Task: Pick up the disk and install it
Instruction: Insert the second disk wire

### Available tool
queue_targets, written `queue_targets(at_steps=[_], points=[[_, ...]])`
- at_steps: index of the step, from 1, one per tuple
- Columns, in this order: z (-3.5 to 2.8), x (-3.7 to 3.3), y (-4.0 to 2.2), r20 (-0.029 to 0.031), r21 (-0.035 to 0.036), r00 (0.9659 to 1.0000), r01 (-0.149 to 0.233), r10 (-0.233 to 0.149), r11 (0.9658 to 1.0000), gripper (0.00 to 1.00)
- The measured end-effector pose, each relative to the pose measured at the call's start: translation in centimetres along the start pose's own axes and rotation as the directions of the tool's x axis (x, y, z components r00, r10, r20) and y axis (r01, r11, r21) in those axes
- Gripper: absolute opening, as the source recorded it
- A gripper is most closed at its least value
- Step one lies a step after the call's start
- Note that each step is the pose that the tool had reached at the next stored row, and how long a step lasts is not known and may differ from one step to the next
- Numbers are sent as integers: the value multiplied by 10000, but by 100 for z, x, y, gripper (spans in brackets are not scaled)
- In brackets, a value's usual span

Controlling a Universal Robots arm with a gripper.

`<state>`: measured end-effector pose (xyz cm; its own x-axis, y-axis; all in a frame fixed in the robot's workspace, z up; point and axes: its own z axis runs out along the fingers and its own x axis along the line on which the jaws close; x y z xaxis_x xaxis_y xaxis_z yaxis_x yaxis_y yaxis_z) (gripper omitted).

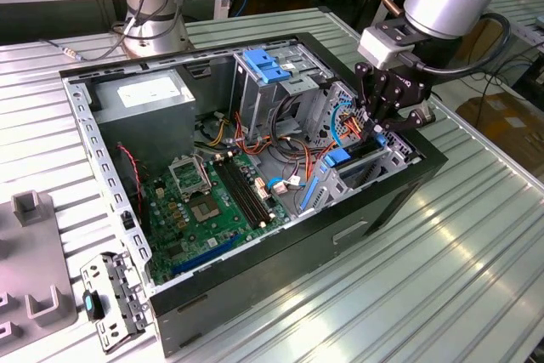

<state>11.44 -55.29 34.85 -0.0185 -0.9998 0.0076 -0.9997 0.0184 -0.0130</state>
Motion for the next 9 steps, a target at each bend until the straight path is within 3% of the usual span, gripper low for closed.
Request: queue_targets(at_steps=[9], points=[[-1, 3, 129, 1, 0, 10000, -1, 1, 10000, 11]])
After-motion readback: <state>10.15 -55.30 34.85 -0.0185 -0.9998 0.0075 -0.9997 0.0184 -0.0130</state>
